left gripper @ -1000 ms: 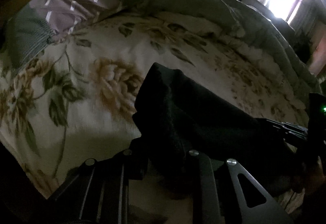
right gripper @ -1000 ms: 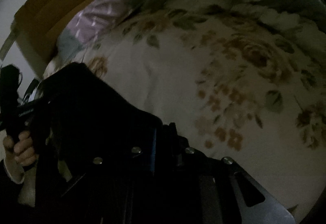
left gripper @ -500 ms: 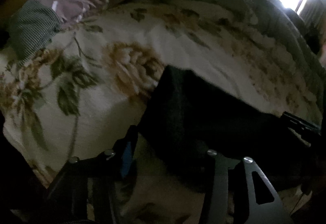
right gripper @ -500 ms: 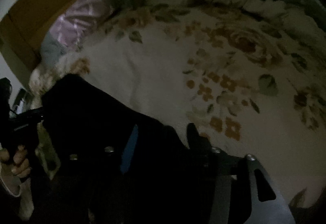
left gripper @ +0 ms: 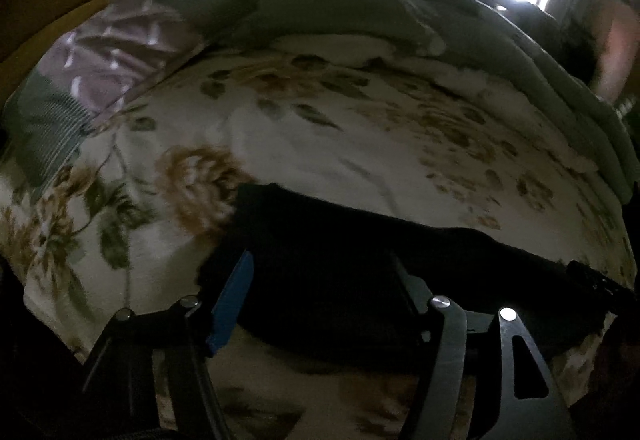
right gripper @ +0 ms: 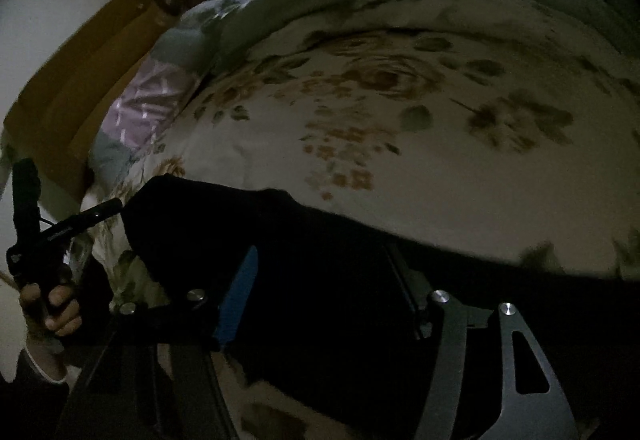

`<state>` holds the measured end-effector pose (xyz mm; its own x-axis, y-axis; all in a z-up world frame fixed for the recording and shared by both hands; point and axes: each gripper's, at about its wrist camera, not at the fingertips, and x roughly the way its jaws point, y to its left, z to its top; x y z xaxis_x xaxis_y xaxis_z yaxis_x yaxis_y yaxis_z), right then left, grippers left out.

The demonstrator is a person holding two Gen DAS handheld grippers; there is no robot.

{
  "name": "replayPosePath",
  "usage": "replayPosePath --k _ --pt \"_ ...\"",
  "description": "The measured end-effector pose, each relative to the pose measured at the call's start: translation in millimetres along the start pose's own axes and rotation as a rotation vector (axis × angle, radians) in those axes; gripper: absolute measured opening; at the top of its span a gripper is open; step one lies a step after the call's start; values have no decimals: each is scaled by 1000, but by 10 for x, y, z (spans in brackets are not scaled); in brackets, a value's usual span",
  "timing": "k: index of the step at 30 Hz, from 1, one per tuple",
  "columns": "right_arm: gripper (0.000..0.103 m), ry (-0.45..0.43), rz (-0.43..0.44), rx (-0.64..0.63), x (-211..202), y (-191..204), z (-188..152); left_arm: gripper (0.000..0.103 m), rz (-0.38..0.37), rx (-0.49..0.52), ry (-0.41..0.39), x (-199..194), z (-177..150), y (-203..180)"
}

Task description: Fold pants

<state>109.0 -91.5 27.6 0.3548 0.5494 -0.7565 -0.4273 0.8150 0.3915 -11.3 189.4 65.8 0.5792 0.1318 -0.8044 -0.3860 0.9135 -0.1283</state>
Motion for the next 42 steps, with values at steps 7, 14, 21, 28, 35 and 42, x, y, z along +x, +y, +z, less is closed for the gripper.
replayPosePath --k 7,14,21,28,35,42 --pt "64 -40 -24 101 -387 -295 -327 66 -53 97 18 56 17 -507" --pt "64 -77 -52 170 -694 -487 -671 69 -109 209 35 76 -6 -1020" --pt "64 -101 -87 269 -927 -796 -943 69 -179 306 64 126 -31 -1580" --pt "66 -138 -138 353 -1150 -1088 -1138 70 -238 413 106 243 -69 -2161" --pt "66 -185 -202 475 -1369 -1453 -1333 71 -304 526 151 357 -141 -2769" --pt "66 -221 -240 567 -1447 -1697 -1413 74 -376 681 181 468 -212 -3401"
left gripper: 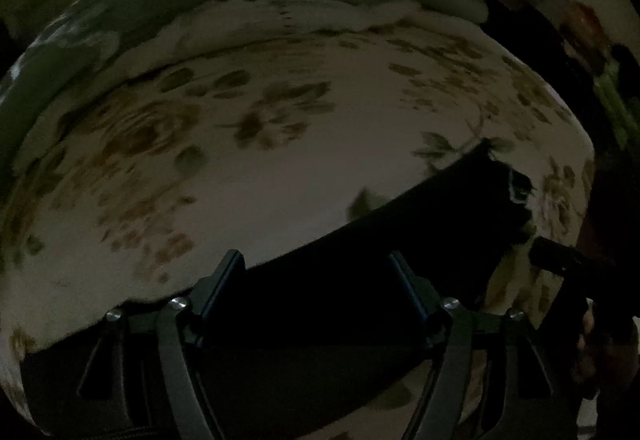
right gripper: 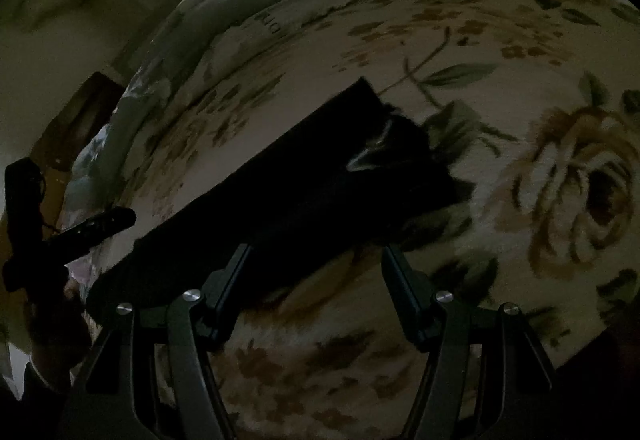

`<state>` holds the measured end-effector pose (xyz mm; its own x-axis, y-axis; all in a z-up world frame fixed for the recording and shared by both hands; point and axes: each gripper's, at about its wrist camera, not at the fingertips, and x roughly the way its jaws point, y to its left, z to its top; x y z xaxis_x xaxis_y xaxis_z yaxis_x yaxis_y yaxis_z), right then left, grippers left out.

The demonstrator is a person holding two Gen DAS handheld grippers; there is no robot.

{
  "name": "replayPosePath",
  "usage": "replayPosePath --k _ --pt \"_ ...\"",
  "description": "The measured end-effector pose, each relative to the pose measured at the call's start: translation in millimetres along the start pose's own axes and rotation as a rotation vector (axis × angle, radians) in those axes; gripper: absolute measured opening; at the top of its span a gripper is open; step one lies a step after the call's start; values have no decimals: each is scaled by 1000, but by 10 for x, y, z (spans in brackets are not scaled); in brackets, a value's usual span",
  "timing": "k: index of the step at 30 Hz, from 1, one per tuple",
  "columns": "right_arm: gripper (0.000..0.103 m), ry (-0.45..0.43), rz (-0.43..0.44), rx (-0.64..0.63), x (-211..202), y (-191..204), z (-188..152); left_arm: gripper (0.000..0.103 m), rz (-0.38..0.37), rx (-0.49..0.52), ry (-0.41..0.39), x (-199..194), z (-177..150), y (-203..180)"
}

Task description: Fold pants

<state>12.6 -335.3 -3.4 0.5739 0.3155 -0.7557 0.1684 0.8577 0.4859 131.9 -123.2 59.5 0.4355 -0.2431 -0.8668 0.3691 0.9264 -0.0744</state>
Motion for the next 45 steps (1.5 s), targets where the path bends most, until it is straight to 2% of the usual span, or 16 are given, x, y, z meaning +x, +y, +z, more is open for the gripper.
replayPosePath --k 11,15,20,26,30,33,34,36,37,38,41,45 --pt "67 -23 14 104 189 -196 150 77 -117 162 98 555 470 -550" --pt "67 -50 32 176 223 -326 172 77 -125 209 145 804 599 -710" --pt "67 -85 50 208 222 -412 163 77 -171 261 200 1120 774 -977" --pt "66 -133 17 238 100 -510 138 77 -202 328 272 1486 837 -1309" --pt "66 -116 29 225 174 -519 158 77 -237 326 308 1674 835 -1405" --pt "46 -104 43 206 264 -510 176 76 -281 295 311 1732 862 -1380" --pt "41 -98 46 196 295 -505 177 71 -295 286 307 1745 870 -1366" --pt "21 -88 57 181 334 -481 182 46 -337 286 293 1721 877 -1364" --pt "16 -83 66 174 344 -469 183 23 -371 285 288 1688 874 -1373" --pt "14 -85 70 164 335 -453 181 13 -390 289 281 1649 867 -1394" --pt "12 -107 78 117 261 -343 184 10 -357 342 220 1479 808 -1480" --pt "12 -131 116 66 167 -205 215 10 -381 309 162 1224 813 -1385"
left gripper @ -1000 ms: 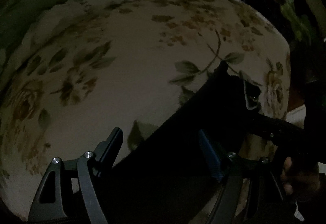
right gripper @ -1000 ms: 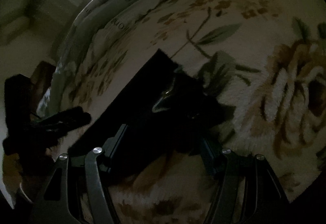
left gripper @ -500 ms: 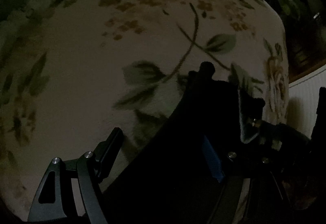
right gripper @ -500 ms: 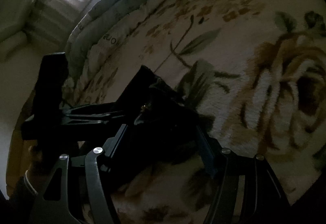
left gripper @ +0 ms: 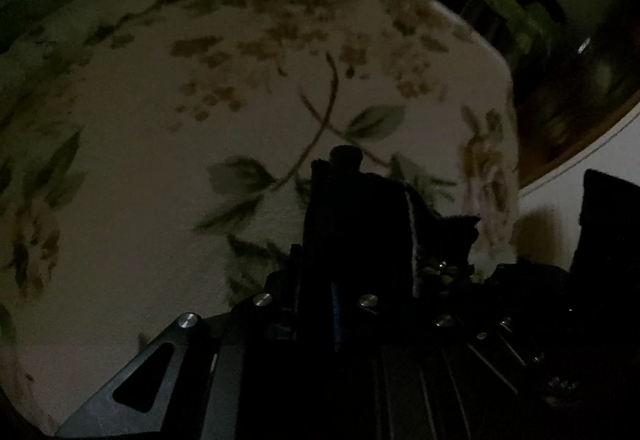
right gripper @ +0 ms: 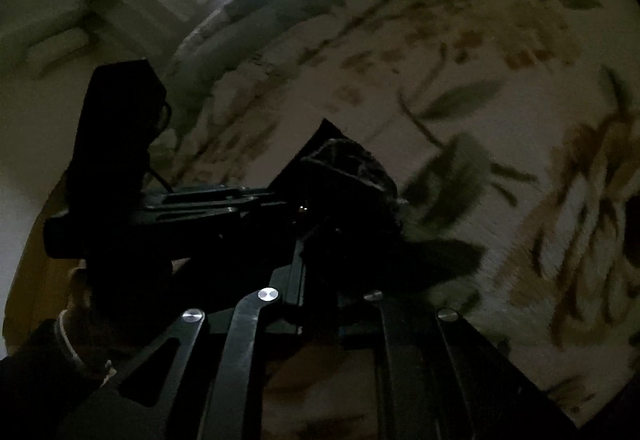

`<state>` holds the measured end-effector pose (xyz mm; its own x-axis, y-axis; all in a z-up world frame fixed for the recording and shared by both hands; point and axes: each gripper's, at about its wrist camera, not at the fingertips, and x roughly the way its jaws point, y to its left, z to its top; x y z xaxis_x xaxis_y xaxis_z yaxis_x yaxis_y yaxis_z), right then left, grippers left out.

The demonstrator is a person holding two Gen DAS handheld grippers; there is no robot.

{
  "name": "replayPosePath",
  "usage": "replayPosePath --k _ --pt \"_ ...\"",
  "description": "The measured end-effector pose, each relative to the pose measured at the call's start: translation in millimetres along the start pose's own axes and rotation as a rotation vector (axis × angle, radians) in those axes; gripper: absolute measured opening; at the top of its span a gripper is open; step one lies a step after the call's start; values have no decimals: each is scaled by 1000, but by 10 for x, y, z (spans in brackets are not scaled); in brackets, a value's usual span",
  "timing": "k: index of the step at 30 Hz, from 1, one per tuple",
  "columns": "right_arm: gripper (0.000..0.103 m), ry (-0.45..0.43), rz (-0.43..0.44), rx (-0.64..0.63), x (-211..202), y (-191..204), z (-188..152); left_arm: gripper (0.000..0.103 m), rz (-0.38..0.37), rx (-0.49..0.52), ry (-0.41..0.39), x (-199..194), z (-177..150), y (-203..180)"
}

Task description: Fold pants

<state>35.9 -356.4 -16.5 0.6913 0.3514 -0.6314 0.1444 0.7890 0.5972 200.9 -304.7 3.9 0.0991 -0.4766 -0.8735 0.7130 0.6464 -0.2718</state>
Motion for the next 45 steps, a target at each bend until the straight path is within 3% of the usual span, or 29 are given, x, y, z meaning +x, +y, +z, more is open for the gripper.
replayPosePath --k 9,18,31,45 --pt "12 15 222 -145 -87 557 0 10 -46 -127 -184 -857 -441 300" --pt "12 131 358 -252 154 1047 -177 9 -28 -203 -270 -1301 -996 551" --pt "12 317 326 -407 669 1413 -509 6 22 -392 -251 -1251 -1717 955" --pt "17 417 252 -492 861 1588 -795 10 72 -533 -229 -1235 -2231 1182"
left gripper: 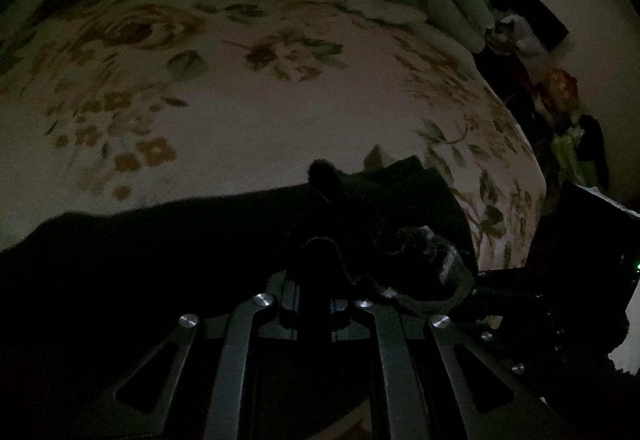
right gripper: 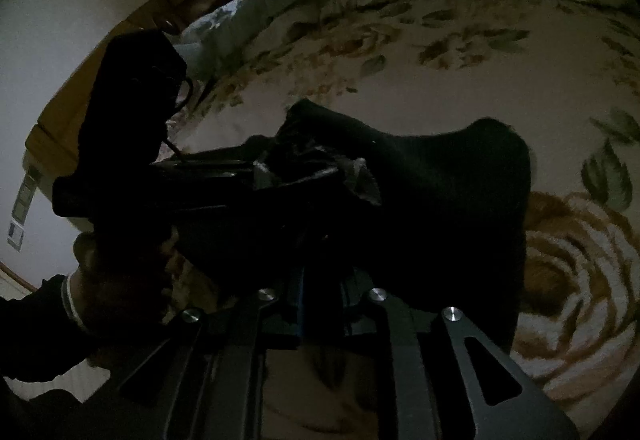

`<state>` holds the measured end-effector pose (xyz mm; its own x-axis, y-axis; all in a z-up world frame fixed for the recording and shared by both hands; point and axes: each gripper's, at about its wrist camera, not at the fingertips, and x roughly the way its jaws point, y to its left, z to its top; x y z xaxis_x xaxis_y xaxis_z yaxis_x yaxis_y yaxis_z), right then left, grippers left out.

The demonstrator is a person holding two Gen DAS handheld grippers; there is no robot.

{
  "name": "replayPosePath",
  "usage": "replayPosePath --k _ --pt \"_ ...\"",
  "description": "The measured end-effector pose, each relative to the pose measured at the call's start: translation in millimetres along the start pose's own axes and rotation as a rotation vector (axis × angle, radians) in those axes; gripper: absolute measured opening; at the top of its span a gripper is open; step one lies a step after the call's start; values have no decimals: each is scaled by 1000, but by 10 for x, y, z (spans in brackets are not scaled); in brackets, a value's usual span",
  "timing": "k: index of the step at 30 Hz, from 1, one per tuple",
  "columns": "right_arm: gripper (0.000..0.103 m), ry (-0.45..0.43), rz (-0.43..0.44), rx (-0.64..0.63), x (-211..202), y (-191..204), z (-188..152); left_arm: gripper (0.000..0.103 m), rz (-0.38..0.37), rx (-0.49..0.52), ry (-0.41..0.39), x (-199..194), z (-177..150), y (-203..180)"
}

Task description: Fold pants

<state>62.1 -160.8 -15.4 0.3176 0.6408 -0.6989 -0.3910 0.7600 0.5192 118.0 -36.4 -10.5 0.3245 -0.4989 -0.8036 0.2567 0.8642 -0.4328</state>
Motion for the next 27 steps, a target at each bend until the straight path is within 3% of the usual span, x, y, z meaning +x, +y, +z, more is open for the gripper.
replayPosePath --k 2,5,7,9,11,27 --pt "20 7 -6 -1 15 12 -10 13 6 -15 -5 -36 -46 42" --pt "35 13 7 -6 32 57 -8 28 35 -59 -9 -98 -115 133" --pt "48 14 16 -17 46 103 -3 32 59 -99 -22 -160 -166 195" --pt "50 18 22 -28 68 154 0 37 82 -151 -43 -260 -243 272" --pt "51 27 29 -35 86 200 1 45 114 -190 -62 -360 -318 339" --pt "52 56 139 -192 279 856 388 58 345 -508 -275 -1476 -1095 1005"
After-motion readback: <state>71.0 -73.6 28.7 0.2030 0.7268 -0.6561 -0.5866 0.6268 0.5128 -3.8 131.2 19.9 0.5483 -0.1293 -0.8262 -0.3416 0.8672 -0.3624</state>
